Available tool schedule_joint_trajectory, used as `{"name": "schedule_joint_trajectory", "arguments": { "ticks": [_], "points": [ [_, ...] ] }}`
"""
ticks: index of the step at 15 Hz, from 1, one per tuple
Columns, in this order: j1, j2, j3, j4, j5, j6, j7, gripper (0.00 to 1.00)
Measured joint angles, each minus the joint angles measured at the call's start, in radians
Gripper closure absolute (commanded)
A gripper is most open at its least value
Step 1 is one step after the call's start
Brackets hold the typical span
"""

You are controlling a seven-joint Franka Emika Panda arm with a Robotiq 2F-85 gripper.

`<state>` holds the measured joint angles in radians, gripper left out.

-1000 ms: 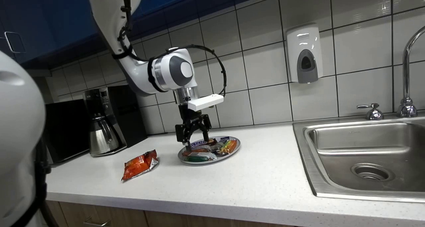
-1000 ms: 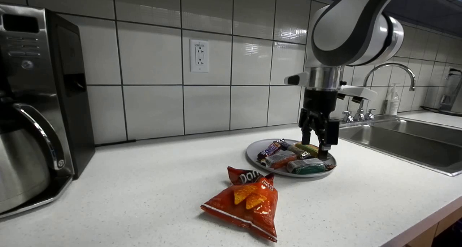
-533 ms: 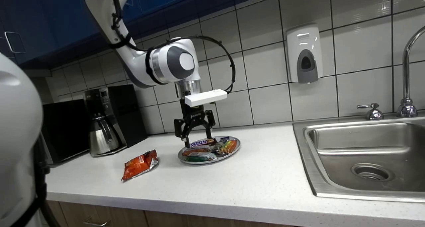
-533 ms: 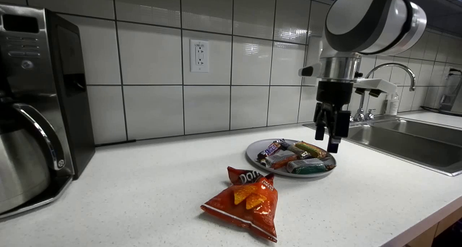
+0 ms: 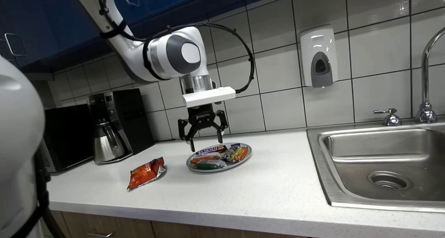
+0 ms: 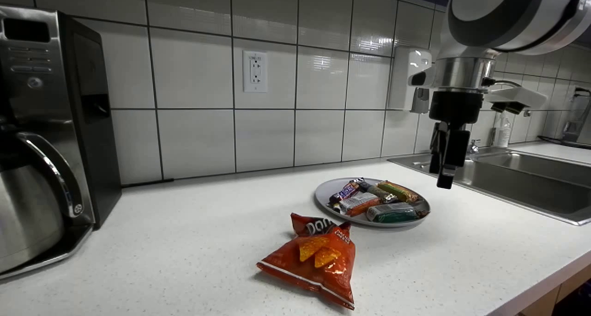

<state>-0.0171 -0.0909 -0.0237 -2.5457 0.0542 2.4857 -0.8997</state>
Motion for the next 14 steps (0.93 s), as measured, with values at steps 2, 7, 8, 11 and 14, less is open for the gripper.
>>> {"name": "schedule_joint_trajectory", "arguments": {
  "ticks": [2,7,8,11,14],
  "points": [
    [0.000,-0.044,-0.004,-0.036,-0.005,-0.001,0.072,0.00],
    [0.000,-0.157,-0.010,-0.128,-0.009,-0.007,0.219,0.00],
    [0.000,-0.180,-0.011,-0.143,-0.010,-0.017,0.242,0.00],
    [0.005,-0.254,-0.024,-0.179,-0.010,-0.076,0.289,0.00],
    [0.016,-0.324,-0.046,-0.194,-0.008,-0.154,0.315,0.00]
  ]
}}
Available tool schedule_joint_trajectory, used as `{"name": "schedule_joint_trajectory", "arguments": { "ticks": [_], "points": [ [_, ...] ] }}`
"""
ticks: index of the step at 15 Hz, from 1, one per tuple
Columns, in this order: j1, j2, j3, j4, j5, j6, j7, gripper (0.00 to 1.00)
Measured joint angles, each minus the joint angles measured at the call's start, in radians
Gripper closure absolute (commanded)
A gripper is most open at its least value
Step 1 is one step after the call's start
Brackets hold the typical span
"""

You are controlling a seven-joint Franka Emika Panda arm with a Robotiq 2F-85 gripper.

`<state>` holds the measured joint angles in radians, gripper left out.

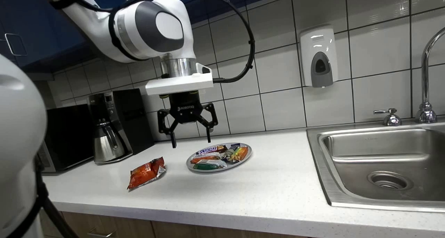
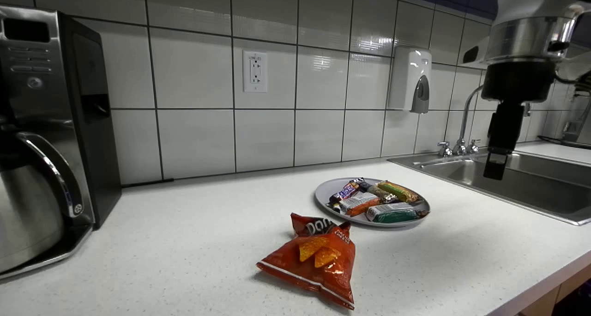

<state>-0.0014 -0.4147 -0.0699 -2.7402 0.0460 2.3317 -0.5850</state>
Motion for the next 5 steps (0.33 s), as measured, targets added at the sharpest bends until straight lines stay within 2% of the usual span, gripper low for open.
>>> {"name": "schedule_joint_trajectory", "arguments": {
  "ticks": [5],
  "points": [
    [0.013,-0.017,-0.019,-0.004,-0.001,-0.025,0.014,0.00]
  ]
}}
